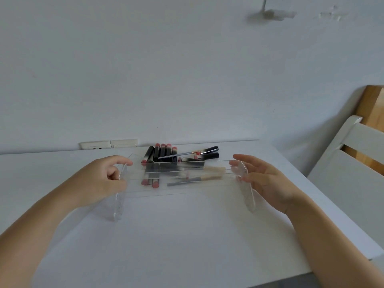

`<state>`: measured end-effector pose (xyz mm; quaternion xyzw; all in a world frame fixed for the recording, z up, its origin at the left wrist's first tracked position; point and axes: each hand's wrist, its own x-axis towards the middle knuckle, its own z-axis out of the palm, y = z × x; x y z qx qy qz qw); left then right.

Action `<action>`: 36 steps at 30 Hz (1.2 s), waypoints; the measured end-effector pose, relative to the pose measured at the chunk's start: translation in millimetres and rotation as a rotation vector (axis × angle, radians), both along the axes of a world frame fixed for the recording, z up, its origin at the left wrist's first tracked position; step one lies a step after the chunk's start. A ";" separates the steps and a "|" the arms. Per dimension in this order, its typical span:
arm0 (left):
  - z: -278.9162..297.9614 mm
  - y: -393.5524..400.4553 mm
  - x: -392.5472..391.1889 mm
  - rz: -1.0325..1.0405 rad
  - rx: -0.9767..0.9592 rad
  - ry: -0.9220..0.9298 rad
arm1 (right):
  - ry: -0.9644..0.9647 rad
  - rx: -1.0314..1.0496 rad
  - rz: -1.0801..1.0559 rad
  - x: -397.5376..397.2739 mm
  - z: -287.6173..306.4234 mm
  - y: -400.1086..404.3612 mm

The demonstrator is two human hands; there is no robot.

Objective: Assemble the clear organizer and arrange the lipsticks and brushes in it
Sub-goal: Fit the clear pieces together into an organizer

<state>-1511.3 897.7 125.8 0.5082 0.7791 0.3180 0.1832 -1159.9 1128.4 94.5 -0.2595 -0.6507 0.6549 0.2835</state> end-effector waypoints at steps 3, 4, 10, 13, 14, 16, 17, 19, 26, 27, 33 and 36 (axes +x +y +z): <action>1.9 -1.3 0.3 -0.019 -0.025 -0.007 | 0.021 -0.018 -0.024 -1.6 -0.4 -0.5; 2.5 -1.8 -0.2 -0.026 -0.036 -0.006 | 0.022 -0.021 -0.023 -1.4 -0.7 -1.4; 4.1 -1.5 -2.6 -0.031 -0.060 0.014 | -0.047 -0.050 0.036 1.5 3.2 -1.5; 2.0 0.0 -1.8 -0.026 -0.047 0.020 | -0.010 -0.123 -0.003 -0.4 0.3 -5.5; 1.1 0.5 -1.4 -0.026 -0.044 0.028 | -0.009 -0.122 -0.019 -1.9 -1.9 -8.6; -0.8 1.2 -0.8 -0.028 -0.041 0.039 | -0.060 -0.050 -0.047 -4.5 -7.5 -15.2; -1.6 1.6 -0.9 -0.029 -0.040 0.042 | -0.093 -0.002 -0.057 -5.3 -10.0 -18.0; -3.5 1.7 -1.9 -0.028 -0.034 0.043 | -0.145 0.073 -0.066 -6.5 -11.3 -21.4; -10.9 -5.2 -2.2 -0.016 0.006 0.026 | -0.264 0.164 -0.141 -14.8 -3.9 -25.3; -11.8 -6.0 -0.3 -0.013 0.013 0.035 | -0.266 0.167 -0.155 -14.3 -3.4 -25.7; -11.1 -15.0 3.4 0.050 0.044 0.065 | -0.205 0.112 -0.108 -4.5 4.4 -26.9; -8.6 -18.8 5.7 0.062 0.046 0.065 | -0.215 0.111 -0.037 2.3 7.9 -28.2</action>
